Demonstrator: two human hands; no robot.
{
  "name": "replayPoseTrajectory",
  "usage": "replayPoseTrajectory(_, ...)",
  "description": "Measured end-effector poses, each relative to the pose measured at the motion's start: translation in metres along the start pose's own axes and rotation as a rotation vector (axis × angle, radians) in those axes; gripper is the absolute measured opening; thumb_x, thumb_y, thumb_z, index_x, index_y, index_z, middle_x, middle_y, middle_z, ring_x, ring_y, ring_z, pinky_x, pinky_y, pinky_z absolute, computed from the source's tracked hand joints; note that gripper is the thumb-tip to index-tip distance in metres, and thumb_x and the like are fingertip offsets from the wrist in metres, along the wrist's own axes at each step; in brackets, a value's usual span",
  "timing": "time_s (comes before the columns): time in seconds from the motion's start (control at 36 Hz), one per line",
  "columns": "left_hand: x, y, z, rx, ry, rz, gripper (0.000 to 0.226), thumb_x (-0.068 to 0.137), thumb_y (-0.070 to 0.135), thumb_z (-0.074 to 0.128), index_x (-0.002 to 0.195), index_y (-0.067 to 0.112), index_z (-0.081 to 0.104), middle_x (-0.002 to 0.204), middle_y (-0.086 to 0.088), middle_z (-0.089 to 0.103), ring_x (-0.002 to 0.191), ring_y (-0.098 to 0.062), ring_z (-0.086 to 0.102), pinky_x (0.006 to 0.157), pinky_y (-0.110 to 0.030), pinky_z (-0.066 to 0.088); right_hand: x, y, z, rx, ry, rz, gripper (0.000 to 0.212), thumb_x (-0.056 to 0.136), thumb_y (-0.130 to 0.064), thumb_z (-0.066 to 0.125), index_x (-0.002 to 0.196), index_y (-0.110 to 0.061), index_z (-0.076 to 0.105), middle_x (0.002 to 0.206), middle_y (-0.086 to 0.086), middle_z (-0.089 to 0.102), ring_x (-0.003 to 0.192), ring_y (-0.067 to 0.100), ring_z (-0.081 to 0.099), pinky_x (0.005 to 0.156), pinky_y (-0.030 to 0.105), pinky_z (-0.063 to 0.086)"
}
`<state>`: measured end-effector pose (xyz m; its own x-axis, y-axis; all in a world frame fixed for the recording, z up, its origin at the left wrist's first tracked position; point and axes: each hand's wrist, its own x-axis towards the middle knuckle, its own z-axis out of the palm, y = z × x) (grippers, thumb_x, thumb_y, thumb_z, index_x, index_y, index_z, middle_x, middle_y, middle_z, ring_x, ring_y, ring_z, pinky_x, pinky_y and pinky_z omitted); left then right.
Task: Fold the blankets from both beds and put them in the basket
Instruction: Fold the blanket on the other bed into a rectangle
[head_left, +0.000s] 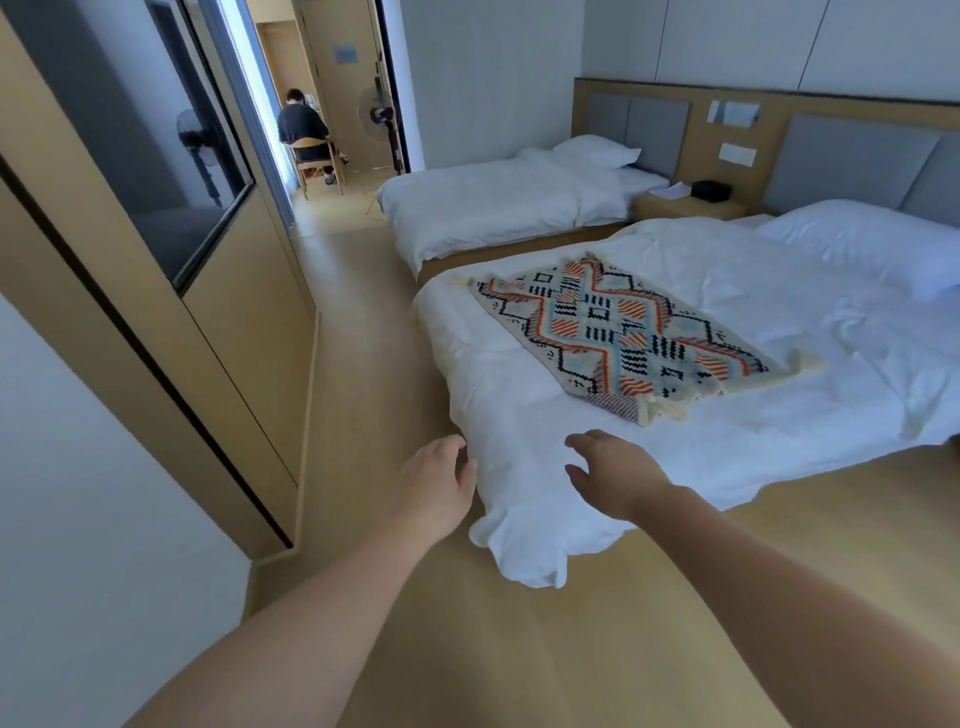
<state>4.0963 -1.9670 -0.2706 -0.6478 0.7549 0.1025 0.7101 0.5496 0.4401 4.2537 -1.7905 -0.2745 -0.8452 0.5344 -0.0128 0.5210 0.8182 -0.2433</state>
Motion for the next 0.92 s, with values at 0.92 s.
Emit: replayPoseTrajectory(0.92,0.432,-0.111,0.045,0.038,-0.261,0.107,0.042,0.097,0.039,0.043,0.132,0.016,0.047,0.127,-0.001,0.057,0.115,-0.022,0.055,0.096,-0.038,0.046,0.410,0.070,0.036,0.035,-0.155,0.304,0.039,0.098,-0.033,0.043,0.132,-0.014,0.047,0.134,0.008,0.052,0.116,0.028,0.054,0.092,0.040,0.048)
